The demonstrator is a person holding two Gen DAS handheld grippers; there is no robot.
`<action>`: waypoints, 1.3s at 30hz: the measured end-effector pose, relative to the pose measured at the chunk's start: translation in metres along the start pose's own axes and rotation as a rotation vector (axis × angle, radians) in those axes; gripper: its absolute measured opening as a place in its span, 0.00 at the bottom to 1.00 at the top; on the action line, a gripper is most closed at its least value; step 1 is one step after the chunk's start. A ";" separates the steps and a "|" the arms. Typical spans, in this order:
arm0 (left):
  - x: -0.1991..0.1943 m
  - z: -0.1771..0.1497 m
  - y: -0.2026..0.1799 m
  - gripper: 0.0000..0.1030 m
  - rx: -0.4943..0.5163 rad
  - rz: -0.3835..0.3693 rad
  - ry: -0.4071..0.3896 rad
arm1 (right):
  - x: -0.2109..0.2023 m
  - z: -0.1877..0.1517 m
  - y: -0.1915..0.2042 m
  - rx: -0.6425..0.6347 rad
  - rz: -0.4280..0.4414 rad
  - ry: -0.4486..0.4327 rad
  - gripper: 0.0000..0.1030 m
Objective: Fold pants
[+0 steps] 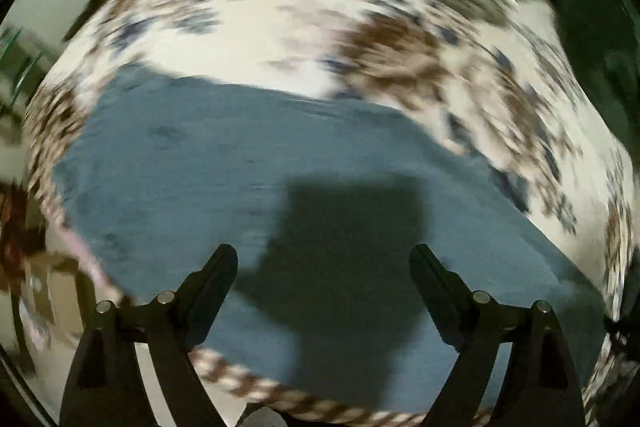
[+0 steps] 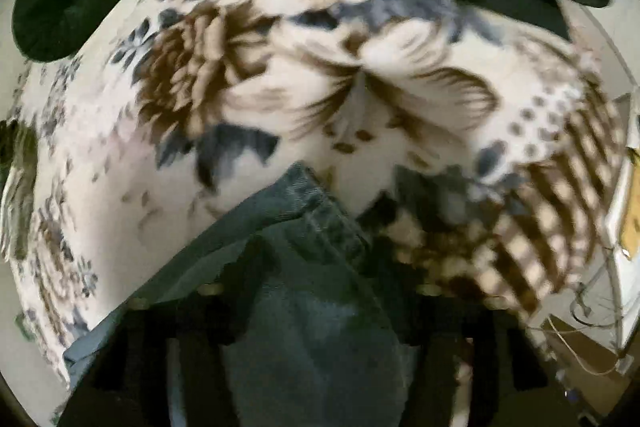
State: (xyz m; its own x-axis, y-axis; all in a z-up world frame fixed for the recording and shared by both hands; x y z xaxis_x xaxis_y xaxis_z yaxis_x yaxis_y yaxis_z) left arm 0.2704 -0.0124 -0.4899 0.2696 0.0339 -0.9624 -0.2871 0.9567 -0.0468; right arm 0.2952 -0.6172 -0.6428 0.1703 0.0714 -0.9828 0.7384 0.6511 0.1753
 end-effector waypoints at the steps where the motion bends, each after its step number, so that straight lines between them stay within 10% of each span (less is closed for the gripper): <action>1: 0.003 0.001 -0.018 0.85 0.029 -0.010 0.002 | -0.003 -0.002 0.007 -0.061 -0.024 -0.033 0.08; 13: 0.021 0.002 -0.124 0.85 0.228 -0.026 -0.006 | -0.110 -0.019 0.017 -0.156 -0.025 -0.396 0.04; 18: 0.042 0.003 -0.127 0.85 0.231 0.009 0.027 | -0.067 -0.009 0.018 -0.154 -0.040 -0.304 0.07; 24: 0.040 -0.009 -0.121 0.85 0.239 0.003 0.063 | -0.055 -0.013 -0.023 0.011 0.053 -0.152 0.34; 32: 0.063 -0.049 -0.104 0.85 0.229 0.039 0.168 | -0.013 -0.082 -0.074 0.314 0.193 0.079 0.34; 35: 0.076 -0.057 -0.096 0.88 0.229 0.051 0.187 | 0.002 -0.095 -0.072 0.328 0.172 0.041 0.13; 39: 0.084 -0.056 -0.093 0.93 0.230 0.035 0.200 | 0.000 -0.098 -0.070 0.279 0.083 -0.005 0.09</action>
State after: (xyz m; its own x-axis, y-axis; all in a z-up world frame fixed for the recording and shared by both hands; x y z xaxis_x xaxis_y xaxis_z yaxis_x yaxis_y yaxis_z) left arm 0.2679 -0.1145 -0.5809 0.0700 0.0318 -0.9970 -0.0715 0.9971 0.0268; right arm 0.1791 -0.5888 -0.6607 0.2404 0.1117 -0.9642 0.8725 0.4105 0.2651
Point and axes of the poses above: each gripper's, at about its wrist camera, not at the fingertips, and x roughly the way its jaws point, y to its left, z to its top, the point moved 3 cm from there along x, roughly the way its jaws point
